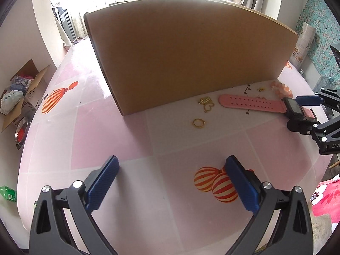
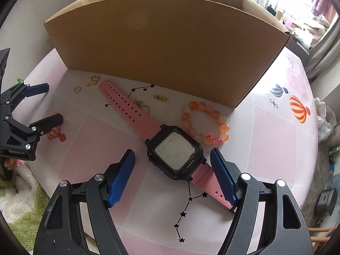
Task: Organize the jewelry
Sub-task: 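Close the right tool around the black smartwatch face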
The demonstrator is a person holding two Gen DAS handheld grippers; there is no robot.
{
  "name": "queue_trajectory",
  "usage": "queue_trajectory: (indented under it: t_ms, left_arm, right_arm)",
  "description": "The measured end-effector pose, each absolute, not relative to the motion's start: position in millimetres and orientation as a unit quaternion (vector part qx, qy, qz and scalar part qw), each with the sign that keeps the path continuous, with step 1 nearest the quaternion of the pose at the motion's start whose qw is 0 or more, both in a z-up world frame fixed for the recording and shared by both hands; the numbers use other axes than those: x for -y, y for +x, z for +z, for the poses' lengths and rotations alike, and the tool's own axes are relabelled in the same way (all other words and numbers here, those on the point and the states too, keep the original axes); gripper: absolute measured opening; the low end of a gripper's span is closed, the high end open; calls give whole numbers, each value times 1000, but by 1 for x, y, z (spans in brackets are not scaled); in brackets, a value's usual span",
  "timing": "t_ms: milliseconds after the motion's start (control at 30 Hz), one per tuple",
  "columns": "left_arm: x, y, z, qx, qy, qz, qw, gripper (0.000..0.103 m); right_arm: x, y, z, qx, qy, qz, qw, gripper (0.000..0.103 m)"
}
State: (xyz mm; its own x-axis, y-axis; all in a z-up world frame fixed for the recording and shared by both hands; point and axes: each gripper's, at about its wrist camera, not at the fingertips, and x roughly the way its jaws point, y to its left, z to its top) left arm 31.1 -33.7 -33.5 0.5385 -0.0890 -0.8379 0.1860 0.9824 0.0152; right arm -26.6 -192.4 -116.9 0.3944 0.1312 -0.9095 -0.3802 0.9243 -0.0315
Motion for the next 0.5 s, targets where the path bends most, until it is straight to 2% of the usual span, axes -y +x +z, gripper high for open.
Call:
queue_trajectory:
  t_ms: [67, 133, 167, 333, 500]
  left_arm:
    - [33, 31, -34, -471, 51, -79, 877, 99]
    - [33, 28, -34, -467, 51, -79, 879, 99]
    - [33, 27, -34, -465, 51, -80, 880, 99]
    - [30, 18, -34, -462, 53, -83, 881, 99]
    - [28, 13, -37, -459, 55, -88, 882, 99]
  right_arm:
    - [195, -24, -117, -528, -113, 159, 827, 67]
    - [198, -21, -116, -528, -110, 155, 828, 55]
    - [201, -22, -116, -528, -108, 154, 828, 53]
    - [205, -21, -114, -534, -99, 145, 827, 50]
    - [232, -20, -105, -541, -22, 157, 826, 50]
